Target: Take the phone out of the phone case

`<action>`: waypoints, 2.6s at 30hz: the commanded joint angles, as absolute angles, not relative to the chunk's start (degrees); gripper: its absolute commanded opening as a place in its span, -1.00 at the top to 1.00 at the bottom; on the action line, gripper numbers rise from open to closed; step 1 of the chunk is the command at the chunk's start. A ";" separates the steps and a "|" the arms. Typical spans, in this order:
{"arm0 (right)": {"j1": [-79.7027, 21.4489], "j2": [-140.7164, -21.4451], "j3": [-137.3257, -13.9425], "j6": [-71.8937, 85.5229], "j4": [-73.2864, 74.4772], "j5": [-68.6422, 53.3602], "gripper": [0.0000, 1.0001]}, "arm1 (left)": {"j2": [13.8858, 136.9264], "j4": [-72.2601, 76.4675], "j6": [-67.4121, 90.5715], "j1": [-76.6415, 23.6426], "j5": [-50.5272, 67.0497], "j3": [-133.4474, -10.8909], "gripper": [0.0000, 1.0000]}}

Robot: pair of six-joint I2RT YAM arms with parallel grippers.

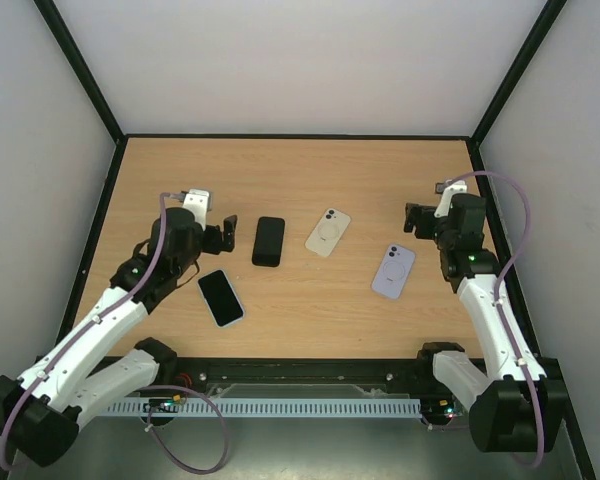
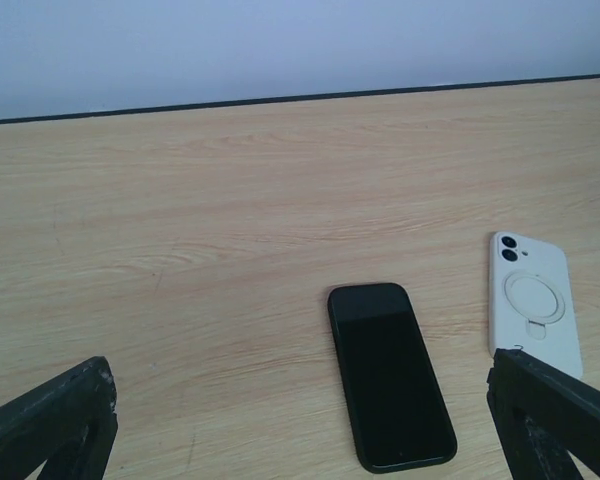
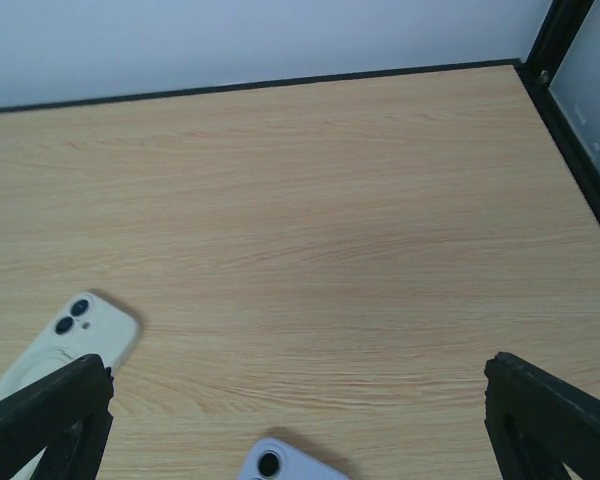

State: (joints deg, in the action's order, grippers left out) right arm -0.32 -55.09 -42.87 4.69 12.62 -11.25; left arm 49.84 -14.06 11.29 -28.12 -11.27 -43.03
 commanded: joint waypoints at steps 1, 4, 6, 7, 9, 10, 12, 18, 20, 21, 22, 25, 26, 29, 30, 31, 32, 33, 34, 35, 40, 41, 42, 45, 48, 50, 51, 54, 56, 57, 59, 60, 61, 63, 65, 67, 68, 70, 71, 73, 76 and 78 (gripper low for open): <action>0.04 -54.07 -44.93 -4.84 18.03 -9.68 -0.95 | 50.85 -13.57 11.94 -28.65 -8.80 -42.88 -1.00; 0.05 -55.87 -47.98 -10.55 24.97 -10.91 -0.95 | 51.83 -14.86 14.10 -30.91 -7.86 -44.32 -1.00; 0.07 -59.10 -50.82 -12.47 29.43 -8.74 -0.95 | 52.54 -15.93 16.38 -34.06 -7.31 -45.81 -1.00; 0.07 -60.92 -51.84 -13.22 31.37 -7.39 -0.95 | 52.74 -16.20 17.48 -35.77 -7.24 -46.15 -1.00; 0.35 -63.88 -52.57 -14.48 33.64 -5.38 -0.95 | 52.83 -16.29 20.82 -38.94 -7.54 -45.44 -1.00; 0.49 -64.99 -52.28 -14.94 34.03 -5.05 -0.95 | 52.88 -16.03 22.80 -40.34 -7.45 -44.59 -1.00; 0.83 -66.54 -51.57 -15.18 34.27 -5.26 -0.95 | 52.74 -14.83 25.74 -43.35 -6.70 -42.25 -1.00; 0.88 -74.52 -53.04 -15.27 36.52 -5.16 -0.95 | 52.60 -11.53 31.64 -52.32 -7.31 -34.45 -1.00; 0.96 -77.48 -53.85 -14.83 36.99 -4.65 -0.96 | 53.07 -10.65 32.92 -54.16 -7.88 -32.18 -1.00; 0.97 -78.90 -54.24 -14.73 37.52 -5.24 -0.97 | 53.31 -10.42 33.42 -54.90 -8.09 -31.50 -0.99; 0.97 -80.57 -54.72 -14.64 38.45 -6.12 -0.99 | 53.65 -10.06 34.03 -55.51 -8.35 -30.74 -0.99; 0.97 -83.88 -56.44 -14.58 40.85 -8.92 -0.94 | 54.02 -9.32 34.82 -56.69 -8.87 -29.47 -0.99; 0.97 -84.79 -56.91 -14.56 41.44 -9.44 -0.93 | 54.13 -9.02 34.86 -56.85 -8.69 -29.25 -0.99; 0.97 -86.94 -57.55 -15.26 43.21 -11.79 -0.87 | 54.28 -9.02 34.81 -56.96 -8.52 -29.11 -0.99; 0.97 -87.45 -57.48 -15.51 43.52 -12.45 -0.85 | 54.27 -9.13 34.81 -56.95 -8.45 -29.15 -1.00; 0.97 -88.15 -57.47 -15.45 43.56 -12.61 -0.85 | 54.31 -9.14 34.80 -56.95 -8.44 -29.15 -1.00; 0.97 -89.14 -57.54 -15.58 43.90 -12.80 -0.85 | 54.22 -9.14 34.80 -56.95 -8.56 -29.06 -1.00; 0.97 -90.26 -57.79 -15.53 44.25 -13.03 -0.85 | 54.15 -9.10 34.80 -56.95 -8.72 -28.97 -1.00; 0.97 -91.66 -58.36 -15.32 45.39 -13.57 -0.85 | 54.03 -8.93 34.85 -56.95 -8.94 -28.80 -1.00; 0.97 -92.95 -58.78 -14.93 45.97 -14.32 -0.86 | 53.98 -8.75 34.92 -56.95 -9.11 -28.63 -1.00; 0.39 -97.68 -60.91 -13.95 48.28 -18.05 -1.00 | 54.00 -7.69 35.54 -57.04 -8.80 -27.86 -1.00; 0.02 -98.39 -61.40 -13.89 48.64 -18.73 -1.00 | 54.03 -7.60 35.58 -57.04 -8.83 -27.75 -1.00; -0.64 -99.02 -61.88 -13.63 49.05 -19.21 -0.99 | 54.06 -7.61 35.59 -57.07 -8.87 -27.77 -1.00; -4.14 -101.15 -62.88 -12.30 49.53 -20.17 -0.99 | 54.15 -7.88 35.48 -57.07 -9.29 -27.90 -1.00; -9.40 -102.79 -63.78 -9.94 48.19 -20.51 -0.99 | 54.01 -8.23 35.60 -57.12 -9.49 -28.16 -1.00; -13.87 -103.81 -64.67 -7.85 46.83 -19.66 -0.99 | 53.61 -8.45 35.85 -57.13 -9.58 -28.50 -1.00; -16.03 -104.33 -65.17 -7.00 46.31 -19.10 -0.98 | 53.26 -8.71 36.08 -57.17 -9.58 -28.67 -1.00; -23.54 -105.27 -66.31 -5.75 46.14 -16.66 -0.98 | 51.98 -10.19 36.31 -57.28 -9.88 -29.27 -1.00; -27.87 -104.08 -65.75 -6.97 46.64 -13.39 -0.96 | 50.91 -11.30 36.28 -57.30 -10.27 -29.66 -1.00; -29.29 -102.49 -64.96 -7.32 46.48 -11.54 -0.95 | 50.42 -11.94 36.19 -57.30 -10.51 -29.82 -1.00; -30.29 -97.91 -63.81 -8.05 46.21 -7.54 -0.95 | 49.67 -13.05 36.05 -57.30 -11.09 -30.17 -1.00; -30.24 -95.61 -63.42 -8.92 46.23 -6.23 -0.95 | 49.44 -13.50 36.06 -57.30 -11.38 -30.37 -1.00; -30.25 -93.13 -62.66 -10.18 46.04 -4.88 -0.95 | 49.26 -13.72 36.03 -57.30 -11.68 -30.43 -1.00; -30.15 -87.57 -60.54 -13.35 45.47 -2.46 -0.95 | 49.06 -13.96 36.14 -57.30 -11.94 -30.52 -1.00; -29.95 -82.41 -58.28 -17.16 45.21 -0.87 -0.95 | 49.04 -13.91 36.39 -57.42 -11.76 -30.54 -1.00; -29.23 -78.06 -55.56 -21.64 44.90 -0.67 -0.95 | 48.81 -13.46 36.59 -57.39 -11.18 -30.36 -1.00; -28.58 -76.19 -54.40 -24.64 44.69 -0.96 -0.95 | 48.72 -13.14 36.49 -57.47 -10.79 -30.17 -1.00; -26.90 -73.52 -53.11 -28.76 44.77 -1.97 -0.95 | 48.50 -12.92 36.11 -57.56 -10.45 -30.07 -1.00; -25.96 -73.03 -52.98 -30.61 45.62 -2.92 -0.95 | 48.49 -13.00 35.85 -57.57 -10.53 -30.14 -1.00; -23.56 -73.44 -53.51 -33.84 47.81 -5.51 -0.95 | 48.55 -13.09 35.25 -57.56 -10.73 -30.31 -1.00; -21.71 -74.90 -53.84 -36.38 48.68 -7.48 -0.95 | 49.37 -13.33 34.58 -57.57 -10.81 -30.92 -1.00; -20.82 -75.98 -53.22 -34.92 45.74 -4.99 -0.95 | 50.20 -13.52 34.29 -57.57 -10.74 -31.46 -1.00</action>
